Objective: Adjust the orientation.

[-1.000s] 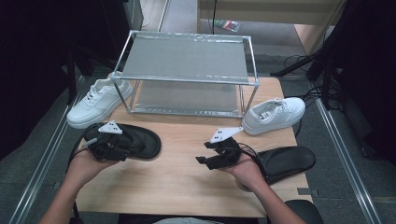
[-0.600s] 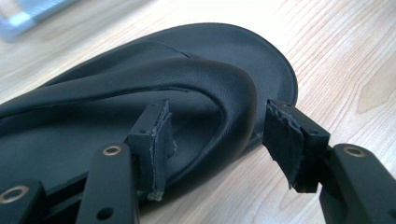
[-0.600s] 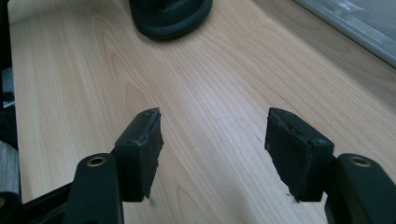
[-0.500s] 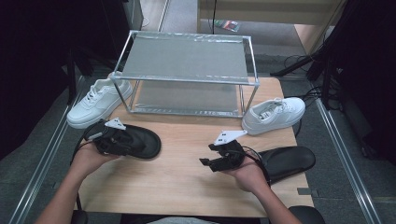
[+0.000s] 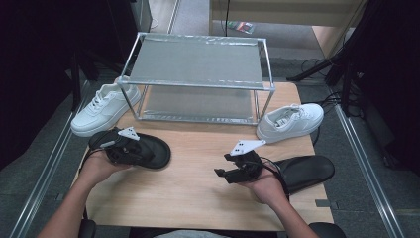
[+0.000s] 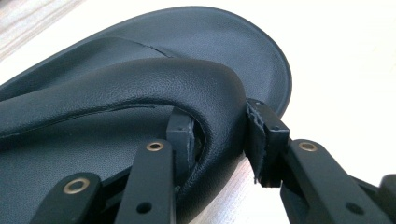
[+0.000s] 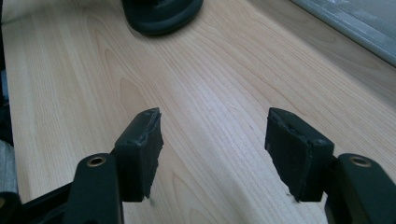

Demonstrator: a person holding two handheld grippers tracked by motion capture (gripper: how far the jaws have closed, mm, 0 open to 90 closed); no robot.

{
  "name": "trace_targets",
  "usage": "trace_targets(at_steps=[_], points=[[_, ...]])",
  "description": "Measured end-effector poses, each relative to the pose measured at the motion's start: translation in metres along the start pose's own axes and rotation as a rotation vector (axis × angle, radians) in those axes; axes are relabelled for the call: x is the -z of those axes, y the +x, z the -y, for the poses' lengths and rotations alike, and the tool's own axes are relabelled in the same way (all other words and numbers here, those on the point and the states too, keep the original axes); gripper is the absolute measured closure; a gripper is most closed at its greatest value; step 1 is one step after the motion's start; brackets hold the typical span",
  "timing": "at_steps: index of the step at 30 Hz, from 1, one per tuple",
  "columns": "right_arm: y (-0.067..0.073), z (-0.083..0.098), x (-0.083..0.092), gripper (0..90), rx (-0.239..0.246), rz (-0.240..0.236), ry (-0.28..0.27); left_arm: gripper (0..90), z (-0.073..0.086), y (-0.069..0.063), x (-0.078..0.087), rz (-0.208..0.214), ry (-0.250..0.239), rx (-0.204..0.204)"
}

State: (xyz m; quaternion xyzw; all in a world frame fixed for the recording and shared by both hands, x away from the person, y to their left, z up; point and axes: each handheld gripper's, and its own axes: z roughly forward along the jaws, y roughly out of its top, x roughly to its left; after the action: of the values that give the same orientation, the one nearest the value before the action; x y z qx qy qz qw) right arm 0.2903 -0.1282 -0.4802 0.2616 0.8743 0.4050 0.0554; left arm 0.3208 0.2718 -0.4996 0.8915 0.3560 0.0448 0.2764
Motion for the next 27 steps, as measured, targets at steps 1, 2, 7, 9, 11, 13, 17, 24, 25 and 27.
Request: trace_targets(at_steps=[1, 2, 7, 9, 11, 13, 17, 24, 25, 27], points=[[0.0, 0.0, 0.0, 37.5, -0.002, -0.001, 0.0, 67.0, 0.0, 0.0, 0.0, 0.001, 0.008, -0.007], [-0.001, 0.0, 0.0, 37.4, -0.003, -0.006, -0.002, 67.4, 0.0, 0.0, 0.0, 0.011, 0.004, -0.005], [-0.002, 0.0, -0.001, 37.4, -0.006, -0.007, -0.004, 70.0, 0.001, 0.001, 0.001, 0.051, 0.013, 0.006], [-0.002, 0.0, -0.001, 37.5, -0.005, -0.009, -0.003, 70.5, 0.001, 0.0, 0.002, 0.055, 0.022, 0.011], [-0.002, 0.0, -0.001, 37.5, -0.006, -0.01, -0.003, 70.7, 0.0, 0.0, 0.004, 0.057, 0.028, 0.014], [-0.002, -0.001, -0.001, 37.5, -0.008, -0.011, -0.001, 70.9, -0.001, -0.001, 0.006, 0.051, 0.031, 0.013], [-0.002, -0.001, -0.001, 37.4, -0.002, -0.013, -0.006, 71.4, -0.005, -0.005, 0.011, 0.028, 0.024, 0.004], [-0.002, -0.003, -0.002, 37.4, 0.007, -0.021, -0.023, 71.9, -0.018, -0.024, 0.02, 0.03, 0.028, -0.01], [-0.002, -0.004, -0.002, 37.4, 0.005, -0.022, -0.025, 71.9, -0.021, -0.026, 0.021, 0.038, 0.032, 0.001], [-0.002, -0.006, -0.003, 37.4, 0.012, -0.026, -0.03, 71.9, -0.027, -0.034, 0.022, 0.047, 0.024, 0.011]])
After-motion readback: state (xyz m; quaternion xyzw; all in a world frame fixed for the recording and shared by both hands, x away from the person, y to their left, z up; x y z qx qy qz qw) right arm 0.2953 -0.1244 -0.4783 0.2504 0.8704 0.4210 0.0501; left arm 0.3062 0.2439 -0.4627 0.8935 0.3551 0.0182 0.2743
